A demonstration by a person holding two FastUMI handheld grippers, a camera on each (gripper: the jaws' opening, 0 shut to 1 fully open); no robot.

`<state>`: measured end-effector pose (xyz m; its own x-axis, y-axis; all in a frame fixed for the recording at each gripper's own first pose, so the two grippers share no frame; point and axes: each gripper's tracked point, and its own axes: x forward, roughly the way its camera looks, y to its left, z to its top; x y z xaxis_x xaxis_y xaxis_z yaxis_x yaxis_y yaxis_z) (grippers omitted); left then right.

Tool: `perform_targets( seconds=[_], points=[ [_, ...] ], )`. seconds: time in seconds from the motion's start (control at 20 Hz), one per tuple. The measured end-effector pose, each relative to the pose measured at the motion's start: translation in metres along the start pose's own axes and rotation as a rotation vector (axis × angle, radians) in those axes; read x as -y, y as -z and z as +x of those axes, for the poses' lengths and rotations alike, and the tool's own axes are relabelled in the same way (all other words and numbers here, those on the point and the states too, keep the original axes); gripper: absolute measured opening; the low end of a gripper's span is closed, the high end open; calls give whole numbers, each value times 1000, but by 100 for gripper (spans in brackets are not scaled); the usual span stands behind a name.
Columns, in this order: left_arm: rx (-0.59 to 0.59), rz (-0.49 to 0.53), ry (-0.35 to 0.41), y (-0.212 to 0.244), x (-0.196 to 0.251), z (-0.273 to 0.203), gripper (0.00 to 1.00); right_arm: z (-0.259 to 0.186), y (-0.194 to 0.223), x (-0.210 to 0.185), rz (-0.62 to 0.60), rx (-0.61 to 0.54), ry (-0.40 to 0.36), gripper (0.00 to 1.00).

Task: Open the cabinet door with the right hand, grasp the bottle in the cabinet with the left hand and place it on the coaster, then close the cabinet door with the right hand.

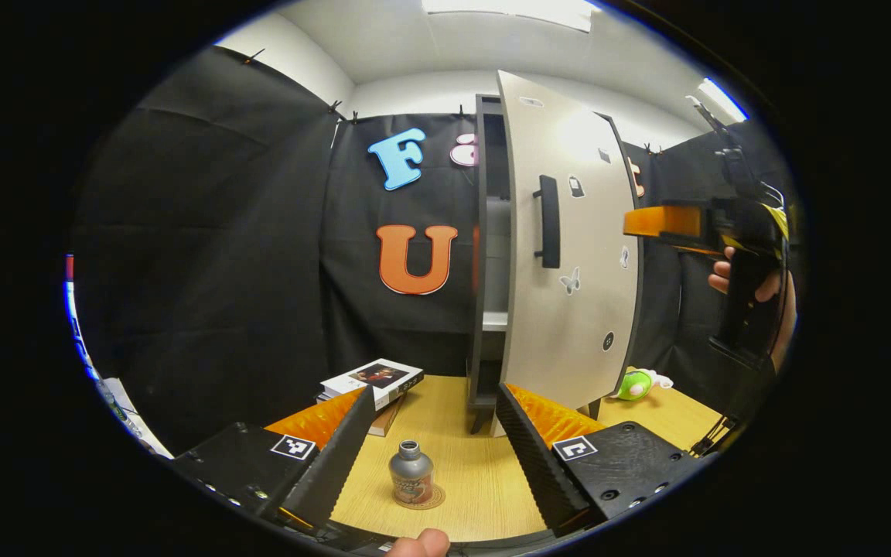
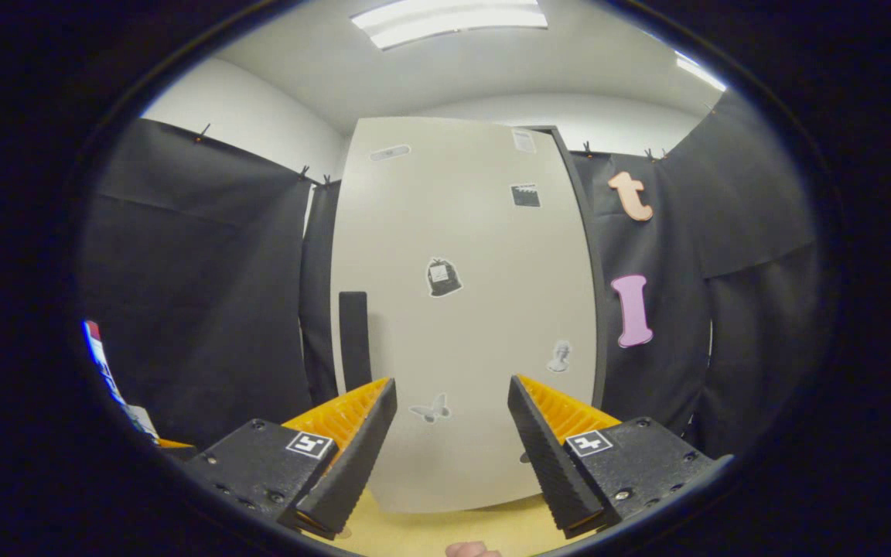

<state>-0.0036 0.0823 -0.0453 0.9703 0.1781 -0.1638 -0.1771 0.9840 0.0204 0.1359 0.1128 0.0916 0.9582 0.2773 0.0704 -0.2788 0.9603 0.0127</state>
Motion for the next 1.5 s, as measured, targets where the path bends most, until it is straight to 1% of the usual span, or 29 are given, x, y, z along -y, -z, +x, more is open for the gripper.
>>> perform_targets(
  seconds=[0.25, 0.4, 0.45, 0.5, 0.55, 0.6, 0.65, 0.75, 0.8, 0.95, 1.05, 1.25, 1.5],
  points=[
    [36, 0, 50, -11, 30, -7, 95, -79, 7, 49, -38, 15, 112, 94],
    [48, 0, 82, -14, 50, -9, 95, -124, 26, 80, -70, -6, 194, 94],
    [51, 3, 87, -15, 55, -12, 95, -138, 36, 88, -85, -26, 222, 92],
    [59, 4, 91, -16, 59, -14, 95, -150, 45, 96, -87, -39, 248, 92],
    [66, 2, 98, -17, 65, -15, 95, -161, 53, 102, -78, -47, 265, 94],
    [71, -3, 104, -17, 69, -16, 100, -169, 61, 106, -57, -51, 283, 95],
    [74, -10, 114, -18, 75, -19, 95, -175, 71, 110, -37, -56, 294, 92],
    [81, -15, 120, -19, 81, -24, 95, -186, 88, 119, -32, -87, 324, 95],
    [92, -18, 121, -23, 83, -26, 95, -190, 92, 121, -31, -95, 333, 94],
    [100, -17, 122, -28, 88, -29, 95, -195, 92, 123, -7, -96, 328, 94],
    [96, -14, 118, -29, 88, -29, 95, -197, 86, 126, -3, -78, 323, 94],
    [75, -20, 102, -25, 85, -29, 95, -196, 78, 131, -12, -58, 322, 95],
    [69, -13, 102, -21, 86, -31, 95, -198, 74, 132, -3, -52, 324, 95]
  ],
)
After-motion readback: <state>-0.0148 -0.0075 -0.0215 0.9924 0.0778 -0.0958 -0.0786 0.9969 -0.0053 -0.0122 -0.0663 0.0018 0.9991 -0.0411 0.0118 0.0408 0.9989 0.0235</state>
